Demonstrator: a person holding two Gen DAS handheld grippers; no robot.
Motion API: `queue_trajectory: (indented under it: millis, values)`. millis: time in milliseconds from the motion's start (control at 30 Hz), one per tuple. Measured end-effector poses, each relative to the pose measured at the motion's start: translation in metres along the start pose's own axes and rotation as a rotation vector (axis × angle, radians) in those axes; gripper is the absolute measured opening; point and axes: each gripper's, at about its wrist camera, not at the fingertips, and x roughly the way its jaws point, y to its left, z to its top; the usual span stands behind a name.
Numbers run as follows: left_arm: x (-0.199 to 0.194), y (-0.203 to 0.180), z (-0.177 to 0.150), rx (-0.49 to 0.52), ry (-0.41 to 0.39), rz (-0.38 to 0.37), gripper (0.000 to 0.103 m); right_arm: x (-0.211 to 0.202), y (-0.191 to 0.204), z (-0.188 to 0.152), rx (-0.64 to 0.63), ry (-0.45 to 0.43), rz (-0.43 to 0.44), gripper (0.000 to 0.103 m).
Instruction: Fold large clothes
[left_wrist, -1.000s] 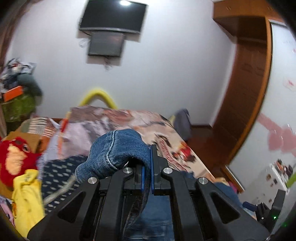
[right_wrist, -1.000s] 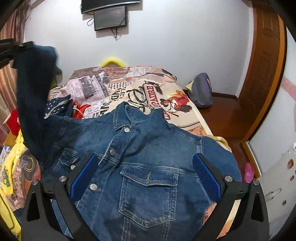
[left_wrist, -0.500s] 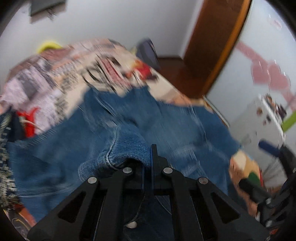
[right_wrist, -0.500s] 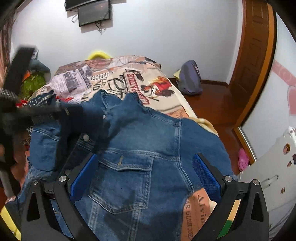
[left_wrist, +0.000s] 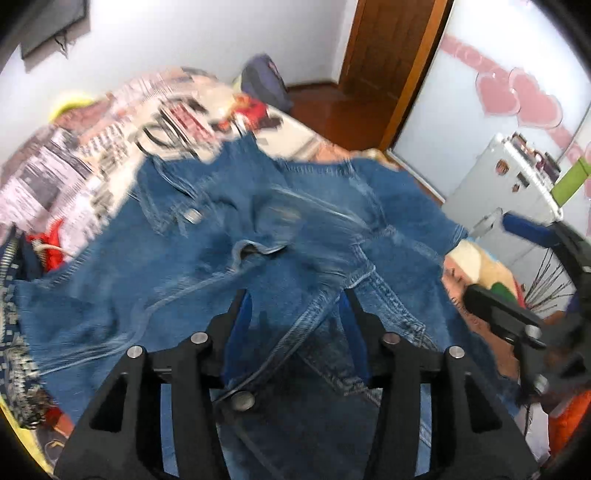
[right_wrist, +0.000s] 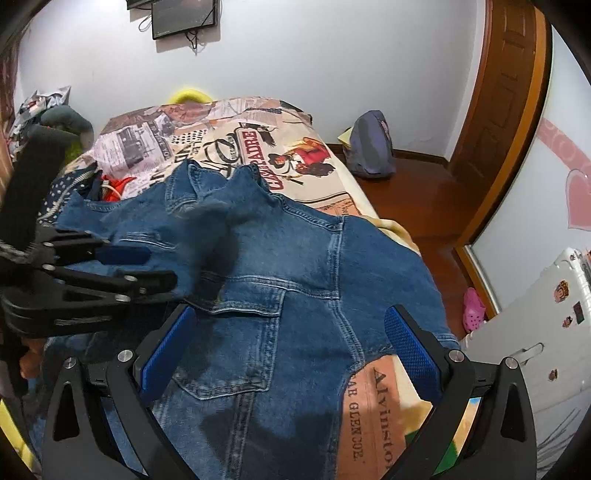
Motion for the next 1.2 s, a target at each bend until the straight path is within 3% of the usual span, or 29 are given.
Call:
queue_trajectory:
  millis: [133, 233, 333, 433, 533, 667, 800, 867, 967, 1067, 1200]
  values:
    - [-0.053, 0.022, -0.005, -0.034, -0.118, 0.070, 0.067, 0.002, 0.008, 0.006, 0.010, 0.001, 0.061, 0.101]
    - [-0.086, 0.053, -0.016, -0.051, -0.178, 0.203, 0.074, 0.014, 0.018, 0.011, 0.013, 0.031, 0.137, 0.101]
    - [-0.104, 0.089, -0.035, -0.083, -0.181, 0.327, 0.081, 0.039, 0.023, 0.014, 0.040, 0.103, 0.204, 0.100]
    - [-0.112, 0.127, -0.061, -0.145, -0.152, 0.394, 0.082, 0.063, 0.023, 0.010, 0.099, 0.183, 0.268, 0.100]
    - [-0.109, 0.166, -0.098, -0.214, -0.082, 0.448, 0.082, 0.090, 0.017, 0.007, 0.181, 0.269, 0.300, 0.087]
    - [-0.091, 0.194, -0.141, -0.289, 0.009, 0.449, 0.082, 0.120, 0.008, 0.006, 0.281, 0.342, 0.327, 0.074]
    - [-0.065, 0.203, -0.177, -0.356, 0.081, 0.363, 0.082, 0.141, 0.001, 0.003, 0.349, 0.392, 0.353, 0.061]
    - [-0.052, 0.205, -0.186, -0.390, 0.105, 0.308, 0.082, 0.144, 0.001, 0.003, 0.334, 0.373, 0.329, 0.045]
    - [-0.030, 0.209, -0.191, -0.435, 0.134, 0.314, 0.082, 0.141, -0.001, 0.003, 0.337, 0.363, 0.305, 0.026]
    - [-0.016, 0.215, -0.191, -0.497, 0.145, 0.307, 0.082, 0.131, -0.003, 0.010, 0.316, 0.329, 0.319, 0.014]
    - [-0.021, 0.216, -0.189, -0.549, 0.090, 0.375, 0.082, 0.096, 0.000, 0.040, 0.236, 0.182, 0.293, 0.013]
